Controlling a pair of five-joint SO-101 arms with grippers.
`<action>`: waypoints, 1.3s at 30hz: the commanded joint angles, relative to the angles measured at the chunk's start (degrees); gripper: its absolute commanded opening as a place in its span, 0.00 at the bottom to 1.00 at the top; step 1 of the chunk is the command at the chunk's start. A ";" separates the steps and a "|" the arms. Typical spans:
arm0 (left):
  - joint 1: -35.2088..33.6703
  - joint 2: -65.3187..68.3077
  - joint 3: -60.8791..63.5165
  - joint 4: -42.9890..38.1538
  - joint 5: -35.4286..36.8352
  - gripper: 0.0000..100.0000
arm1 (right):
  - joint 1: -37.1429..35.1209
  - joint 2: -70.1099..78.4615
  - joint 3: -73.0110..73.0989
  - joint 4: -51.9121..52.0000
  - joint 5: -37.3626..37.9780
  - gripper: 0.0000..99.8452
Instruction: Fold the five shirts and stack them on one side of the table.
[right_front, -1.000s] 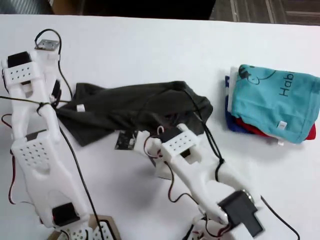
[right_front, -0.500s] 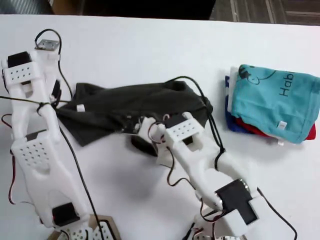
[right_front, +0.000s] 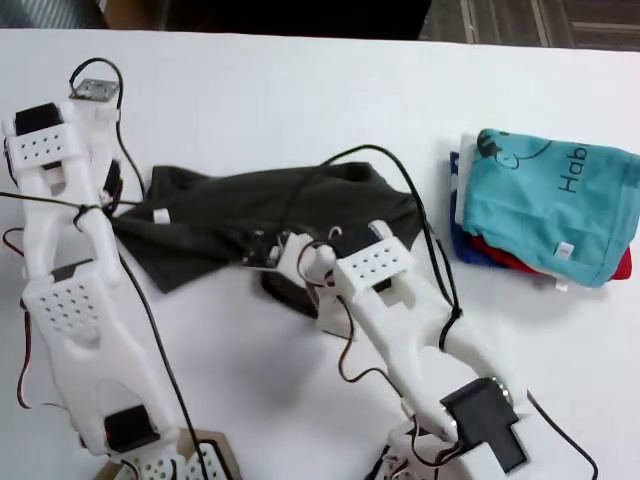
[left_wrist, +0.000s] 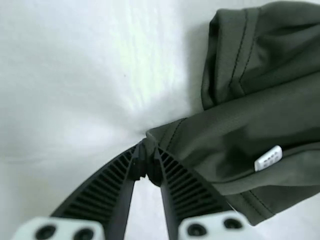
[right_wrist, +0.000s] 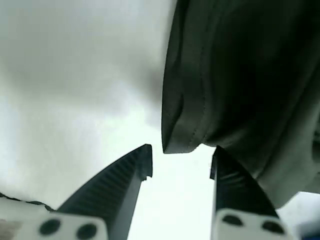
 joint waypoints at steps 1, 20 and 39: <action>0.44 -0.35 -0.57 -0.53 0.09 0.03 | 0.48 -2.77 -1.32 0.13 0.18 0.20; 0.44 -0.35 -0.48 -0.26 0.26 0.03 | 0.57 -0.04 6.86 -11.74 0.18 0.20; 0.44 -0.44 -0.13 0.09 0.18 0.03 | 8.48 10.07 -9.93 -10.95 0.18 0.02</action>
